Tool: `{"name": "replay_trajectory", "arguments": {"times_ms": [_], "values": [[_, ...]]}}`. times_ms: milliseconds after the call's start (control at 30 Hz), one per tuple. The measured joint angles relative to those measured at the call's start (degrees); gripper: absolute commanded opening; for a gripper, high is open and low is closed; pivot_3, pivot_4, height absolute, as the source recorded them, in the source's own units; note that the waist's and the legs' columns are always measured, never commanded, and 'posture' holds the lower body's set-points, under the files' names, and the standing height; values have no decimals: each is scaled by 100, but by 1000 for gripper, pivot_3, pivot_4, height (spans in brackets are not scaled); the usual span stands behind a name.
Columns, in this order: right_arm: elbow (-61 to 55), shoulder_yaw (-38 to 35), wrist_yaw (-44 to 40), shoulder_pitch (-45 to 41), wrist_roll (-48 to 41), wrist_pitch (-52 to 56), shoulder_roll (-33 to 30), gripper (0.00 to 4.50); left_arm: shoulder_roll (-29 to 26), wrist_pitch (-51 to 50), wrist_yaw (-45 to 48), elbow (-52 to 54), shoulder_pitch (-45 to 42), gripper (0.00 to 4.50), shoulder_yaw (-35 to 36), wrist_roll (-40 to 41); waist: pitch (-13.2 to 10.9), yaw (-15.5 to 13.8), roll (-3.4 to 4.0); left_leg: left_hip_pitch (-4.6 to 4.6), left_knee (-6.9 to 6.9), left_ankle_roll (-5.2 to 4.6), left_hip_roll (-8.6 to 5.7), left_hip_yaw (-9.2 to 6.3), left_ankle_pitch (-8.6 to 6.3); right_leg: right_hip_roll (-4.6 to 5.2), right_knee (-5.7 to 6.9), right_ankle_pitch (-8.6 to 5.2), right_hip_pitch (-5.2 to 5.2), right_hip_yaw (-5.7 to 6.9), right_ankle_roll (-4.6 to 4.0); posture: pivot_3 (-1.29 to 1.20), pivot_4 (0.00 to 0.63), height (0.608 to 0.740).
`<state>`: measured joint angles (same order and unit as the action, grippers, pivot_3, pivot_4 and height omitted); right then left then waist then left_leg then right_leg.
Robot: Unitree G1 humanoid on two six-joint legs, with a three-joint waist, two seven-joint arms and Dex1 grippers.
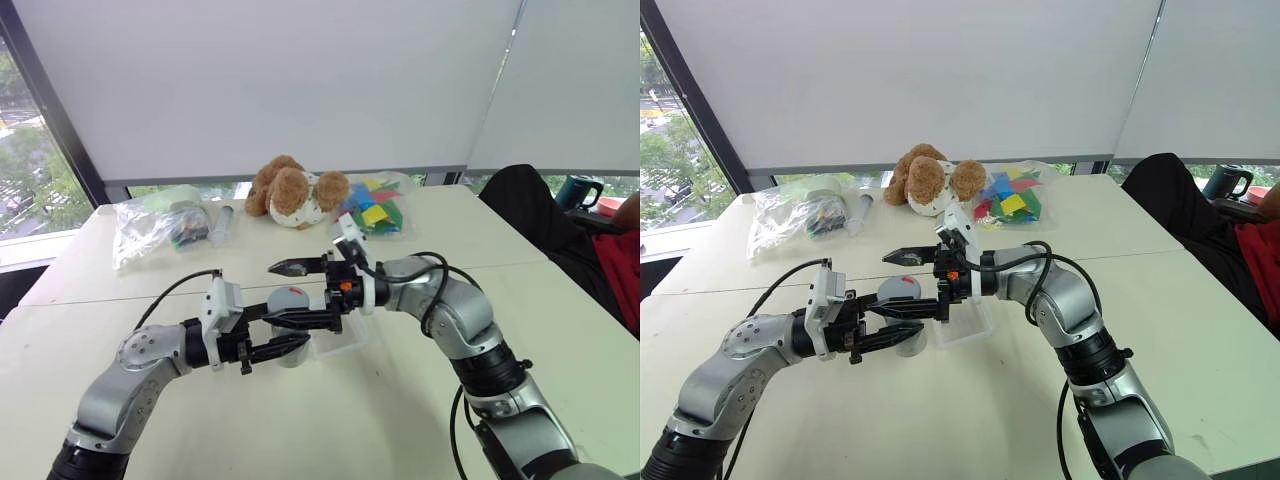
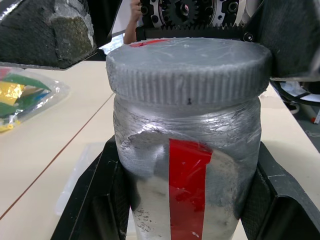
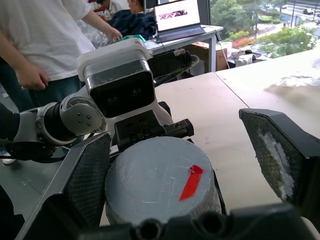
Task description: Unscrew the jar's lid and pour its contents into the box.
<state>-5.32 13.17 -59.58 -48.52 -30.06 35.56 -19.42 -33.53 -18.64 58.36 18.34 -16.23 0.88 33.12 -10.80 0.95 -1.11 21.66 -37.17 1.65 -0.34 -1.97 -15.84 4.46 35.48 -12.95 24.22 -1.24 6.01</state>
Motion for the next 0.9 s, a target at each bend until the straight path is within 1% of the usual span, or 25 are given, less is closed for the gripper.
{"name": "replay_trajectory", "arguments": {"times_ms": [300, 700, 900], "values": [[297, 0, -292, 0, 32, -292, -38, 4452, 0, -63, -47, 1, 5, 2096, -8, -1, 0, 2, 0, 0, 0, 0, 0, 1, 0, 0, 0, 0, 0, 0, 0, 0, 150, 740], [678, -144, -881, 55, -126, -406, -521, 4452, -1, -88, -116, -3, 8, 2096, 9, -3, 0, 0, 0, 0, 0, 0, 0, 1, 0, 0, 0, 0, 0, 0, 0, 0, 150, 740], [893, -586, -1001, 236, -191, -388, -849, 4452, -6, -79, 20, 66, 11, 2096, -8, 9, 0, -11, 0, 2, -1, 0, -1, 2, 0, 0, -1, 0, 0, -1, 0, 0, 150, 740]]}}
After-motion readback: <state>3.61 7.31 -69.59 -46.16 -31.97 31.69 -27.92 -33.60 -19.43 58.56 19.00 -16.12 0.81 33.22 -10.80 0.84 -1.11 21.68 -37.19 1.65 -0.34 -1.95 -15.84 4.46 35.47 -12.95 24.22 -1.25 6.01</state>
